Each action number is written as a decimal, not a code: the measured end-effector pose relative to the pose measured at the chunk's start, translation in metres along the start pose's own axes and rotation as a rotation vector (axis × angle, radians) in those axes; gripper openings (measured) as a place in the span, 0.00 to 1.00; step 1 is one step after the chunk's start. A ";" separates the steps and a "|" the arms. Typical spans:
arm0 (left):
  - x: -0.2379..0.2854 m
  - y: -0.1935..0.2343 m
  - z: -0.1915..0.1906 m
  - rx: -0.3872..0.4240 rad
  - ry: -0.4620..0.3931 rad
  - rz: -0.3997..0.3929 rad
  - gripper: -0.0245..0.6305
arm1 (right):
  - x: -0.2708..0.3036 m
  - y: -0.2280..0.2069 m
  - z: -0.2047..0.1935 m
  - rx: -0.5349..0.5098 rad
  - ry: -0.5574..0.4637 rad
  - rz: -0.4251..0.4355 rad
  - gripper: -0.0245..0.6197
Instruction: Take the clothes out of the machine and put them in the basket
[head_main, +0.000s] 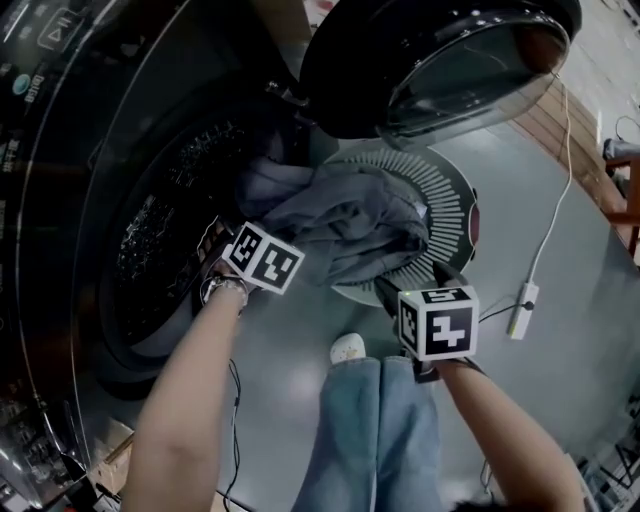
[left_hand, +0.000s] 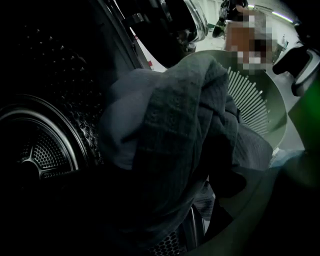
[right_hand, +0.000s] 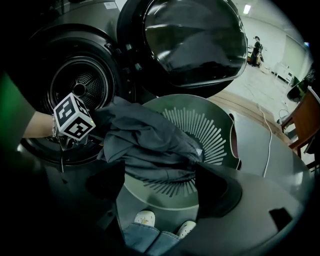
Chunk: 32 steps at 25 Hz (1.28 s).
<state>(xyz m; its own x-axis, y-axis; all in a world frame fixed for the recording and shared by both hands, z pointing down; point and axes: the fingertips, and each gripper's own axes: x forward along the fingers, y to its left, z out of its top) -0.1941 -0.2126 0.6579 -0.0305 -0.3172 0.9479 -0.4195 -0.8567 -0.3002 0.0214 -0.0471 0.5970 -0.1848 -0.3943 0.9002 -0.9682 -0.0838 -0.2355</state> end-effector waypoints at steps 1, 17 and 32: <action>0.002 0.001 0.001 -0.007 -0.006 0.005 0.90 | 0.002 0.000 -0.002 -0.001 0.003 -0.001 0.72; -0.066 0.013 0.031 -0.045 -0.156 0.120 0.08 | -0.024 -0.002 0.007 -0.018 -0.026 0.011 0.68; -0.211 -0.082 0.164 -0.304 -0.571 -0.203 0.08 | -0.106 -0.051 0.013 -0.003 -0.075 -0.024 0.64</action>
<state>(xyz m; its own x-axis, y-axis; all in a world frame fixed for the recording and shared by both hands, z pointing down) -0.0045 -0.1422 0.4652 0.5243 -0.3992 0.7522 -0.6057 -0.7957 0.0000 0.0927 -0.0133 0.5090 -0.1483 -0.4600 0.8755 -0.9727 -0.0918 -0.2131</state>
